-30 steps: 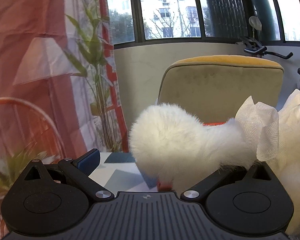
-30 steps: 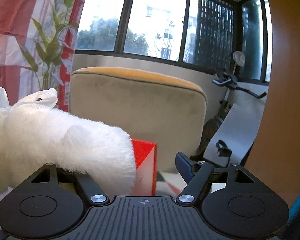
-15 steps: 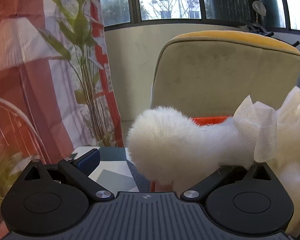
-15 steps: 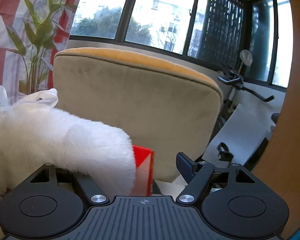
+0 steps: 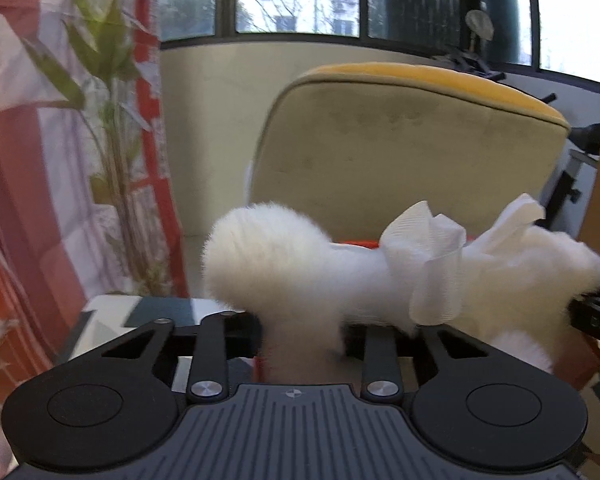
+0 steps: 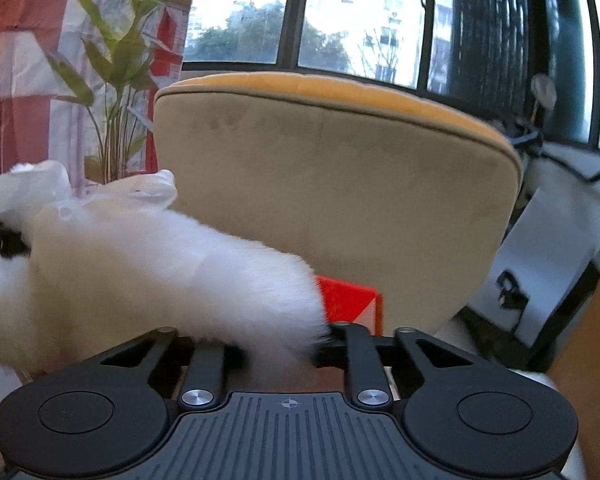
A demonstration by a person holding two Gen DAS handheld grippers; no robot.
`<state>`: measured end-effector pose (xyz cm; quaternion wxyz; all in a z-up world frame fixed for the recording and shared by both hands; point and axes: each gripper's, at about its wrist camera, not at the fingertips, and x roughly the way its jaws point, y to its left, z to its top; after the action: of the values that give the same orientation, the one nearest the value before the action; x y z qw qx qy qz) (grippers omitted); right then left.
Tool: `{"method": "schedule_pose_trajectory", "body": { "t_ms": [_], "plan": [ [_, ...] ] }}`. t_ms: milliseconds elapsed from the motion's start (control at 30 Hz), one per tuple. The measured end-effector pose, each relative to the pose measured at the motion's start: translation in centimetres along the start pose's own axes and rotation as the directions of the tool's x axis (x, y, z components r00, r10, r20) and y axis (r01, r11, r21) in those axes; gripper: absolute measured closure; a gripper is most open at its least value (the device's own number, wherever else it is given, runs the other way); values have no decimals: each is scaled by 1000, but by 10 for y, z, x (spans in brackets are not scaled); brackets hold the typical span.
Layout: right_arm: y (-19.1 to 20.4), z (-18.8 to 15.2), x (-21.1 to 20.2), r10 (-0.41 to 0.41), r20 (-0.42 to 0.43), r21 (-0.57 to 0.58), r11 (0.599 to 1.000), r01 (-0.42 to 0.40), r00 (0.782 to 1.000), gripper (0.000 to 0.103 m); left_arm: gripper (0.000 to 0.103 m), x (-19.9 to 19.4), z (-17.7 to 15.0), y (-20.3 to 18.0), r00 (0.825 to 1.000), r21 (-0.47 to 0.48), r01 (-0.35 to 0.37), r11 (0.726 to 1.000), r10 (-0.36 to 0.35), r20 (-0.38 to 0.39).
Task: Organize soft objects
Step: 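Lower the plush into the red box and open both grippers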
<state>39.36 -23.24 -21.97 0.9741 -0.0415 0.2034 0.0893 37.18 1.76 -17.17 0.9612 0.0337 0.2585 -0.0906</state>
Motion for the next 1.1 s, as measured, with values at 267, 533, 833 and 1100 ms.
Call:
{"method": "schedule_pose_trajectory", "body": {
  "t_ms": [267, 533, 833, 1100],
  "plan": [
    [-32, 0, 14, 52, -78, 160, 986, -39, 996, 90, 76, 28, 6, -8, 983, -18, 125, 992, -126, -134],
    [-45, 5, 42, 114, -137, 201, 976, -85, 984, 89, 76, 53, 20, -7, 975, -54, 145, 988, -152, -162],
    [-66, -11, 66, 238, -255, 297, 942, -158, 937, 89, 76, 74, 1, -9, 942, -13, 208, 978, -204, -268],
    [-53, -10, 64, 207, -307, 228, 964, -140, 929, 81, 75, 66, 2, -13, 948, -1, 198, 980, -192, -254]
  ]
}}
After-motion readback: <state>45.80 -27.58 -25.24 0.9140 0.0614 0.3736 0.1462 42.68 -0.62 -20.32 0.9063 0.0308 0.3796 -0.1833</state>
